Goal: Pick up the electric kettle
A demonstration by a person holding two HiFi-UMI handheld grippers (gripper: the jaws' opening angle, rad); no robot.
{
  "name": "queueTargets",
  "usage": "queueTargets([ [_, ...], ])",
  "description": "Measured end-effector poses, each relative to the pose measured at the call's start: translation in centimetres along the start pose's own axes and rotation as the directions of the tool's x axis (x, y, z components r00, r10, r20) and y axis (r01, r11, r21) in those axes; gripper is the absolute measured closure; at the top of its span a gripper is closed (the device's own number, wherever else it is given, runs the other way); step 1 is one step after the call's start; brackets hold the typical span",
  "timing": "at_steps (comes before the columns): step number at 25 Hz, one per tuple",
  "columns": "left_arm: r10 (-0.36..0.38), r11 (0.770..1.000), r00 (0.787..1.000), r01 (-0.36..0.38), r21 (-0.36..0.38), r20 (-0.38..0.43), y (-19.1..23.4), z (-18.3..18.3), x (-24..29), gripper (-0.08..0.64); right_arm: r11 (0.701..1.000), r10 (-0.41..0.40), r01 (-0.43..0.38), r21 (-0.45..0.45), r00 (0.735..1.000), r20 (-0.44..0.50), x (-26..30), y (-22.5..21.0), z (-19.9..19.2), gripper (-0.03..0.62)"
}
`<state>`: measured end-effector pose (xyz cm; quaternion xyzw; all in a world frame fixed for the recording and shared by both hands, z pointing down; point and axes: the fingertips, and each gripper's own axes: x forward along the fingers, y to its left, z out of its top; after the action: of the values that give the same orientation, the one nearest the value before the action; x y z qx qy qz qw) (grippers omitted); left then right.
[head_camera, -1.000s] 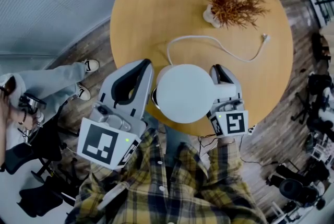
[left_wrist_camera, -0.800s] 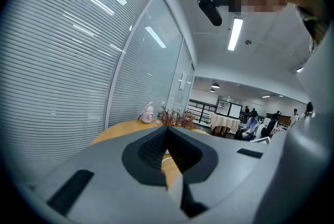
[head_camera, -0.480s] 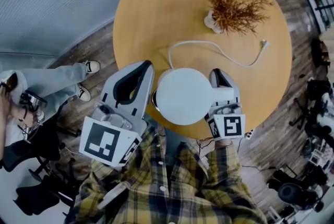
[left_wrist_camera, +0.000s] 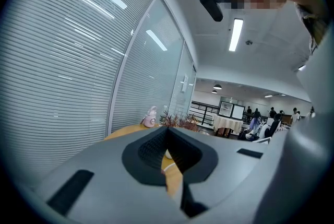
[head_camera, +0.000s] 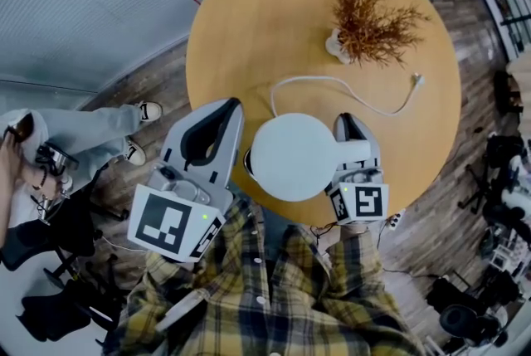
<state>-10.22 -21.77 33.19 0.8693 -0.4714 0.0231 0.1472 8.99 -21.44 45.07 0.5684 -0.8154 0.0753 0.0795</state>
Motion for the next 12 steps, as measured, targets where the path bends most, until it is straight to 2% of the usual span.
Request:
queueTargets([
  [5,0.001,1.000,1.000,-0.001,0.007,0.015,-0.2,0.9,-0.4,0.557,1.000,-0.009,0.008,0.026,1.000,0.012,-0.5,-0.6,1.8,0.546],
  [12,0.002,1.000,0.999,-0.002,0.008,0.046,-0.2,2.5,-0.8,0.557,0.999,-0.032,0.032,0.005,0.999,0.008,-0.8,-0.9,5.0,0.546],
])
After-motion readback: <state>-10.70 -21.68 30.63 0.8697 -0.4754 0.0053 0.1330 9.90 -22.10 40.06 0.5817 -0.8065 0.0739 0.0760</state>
